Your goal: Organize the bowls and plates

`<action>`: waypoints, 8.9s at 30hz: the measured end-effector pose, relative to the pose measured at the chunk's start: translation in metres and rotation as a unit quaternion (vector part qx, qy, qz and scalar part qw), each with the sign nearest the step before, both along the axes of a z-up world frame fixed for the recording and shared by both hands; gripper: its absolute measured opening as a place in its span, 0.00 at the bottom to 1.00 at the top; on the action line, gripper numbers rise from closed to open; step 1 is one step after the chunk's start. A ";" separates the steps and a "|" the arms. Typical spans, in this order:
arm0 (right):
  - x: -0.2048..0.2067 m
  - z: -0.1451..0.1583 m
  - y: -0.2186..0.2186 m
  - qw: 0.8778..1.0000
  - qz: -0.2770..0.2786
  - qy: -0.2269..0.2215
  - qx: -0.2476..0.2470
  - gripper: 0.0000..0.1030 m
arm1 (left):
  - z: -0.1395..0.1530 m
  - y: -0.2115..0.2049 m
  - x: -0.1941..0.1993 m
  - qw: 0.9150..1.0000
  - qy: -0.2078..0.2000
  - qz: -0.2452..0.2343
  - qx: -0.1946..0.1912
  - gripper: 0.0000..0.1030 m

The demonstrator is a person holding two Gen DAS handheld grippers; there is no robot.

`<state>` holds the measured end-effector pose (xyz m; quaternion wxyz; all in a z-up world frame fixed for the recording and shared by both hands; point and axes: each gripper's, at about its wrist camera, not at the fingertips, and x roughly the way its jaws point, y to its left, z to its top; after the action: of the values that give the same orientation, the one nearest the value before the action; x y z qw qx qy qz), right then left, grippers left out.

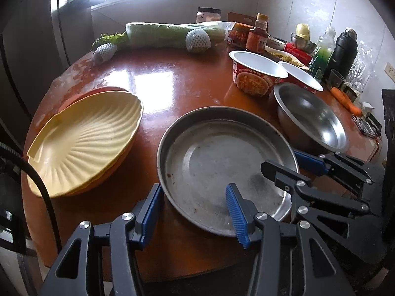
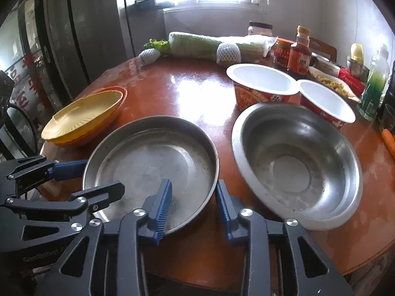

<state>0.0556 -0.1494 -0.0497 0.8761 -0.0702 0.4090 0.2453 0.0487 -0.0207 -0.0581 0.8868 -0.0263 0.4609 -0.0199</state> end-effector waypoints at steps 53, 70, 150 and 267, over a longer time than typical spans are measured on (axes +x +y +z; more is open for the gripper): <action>-0.016 0.086 0.064 0.995 0.029 -0.098 0.021 0.32 | 0.080 0.070 -0.031 0.992 -0.115 0.053 -0.001 0.43; 0.000 0.085 0.120 0.992 0.072 -0.100 0.014 0.32 | 0.081 0.115 -0.029 0.989 -0.119 0.092 0.007 0.43; 0.029 0.033 0.162 0.996 0.082 -0.043 -0.019 0.49 | 0.039 0.162 0.000 0.988 -0.091 0.125 -0.003 0.48; 0.043 0.032 -0.156 0.977 -0.205 -0.054 0.037 0.75 | 0.044 -0.110 0.093 0.992 -0.074 -0.101 0.002 0.67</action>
<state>0.0986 -0.3049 -0.0182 0.9307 0.0338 0.3572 0.0714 0.1414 -0.1307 -0.0143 0.9122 0.0237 0.3939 -0.1106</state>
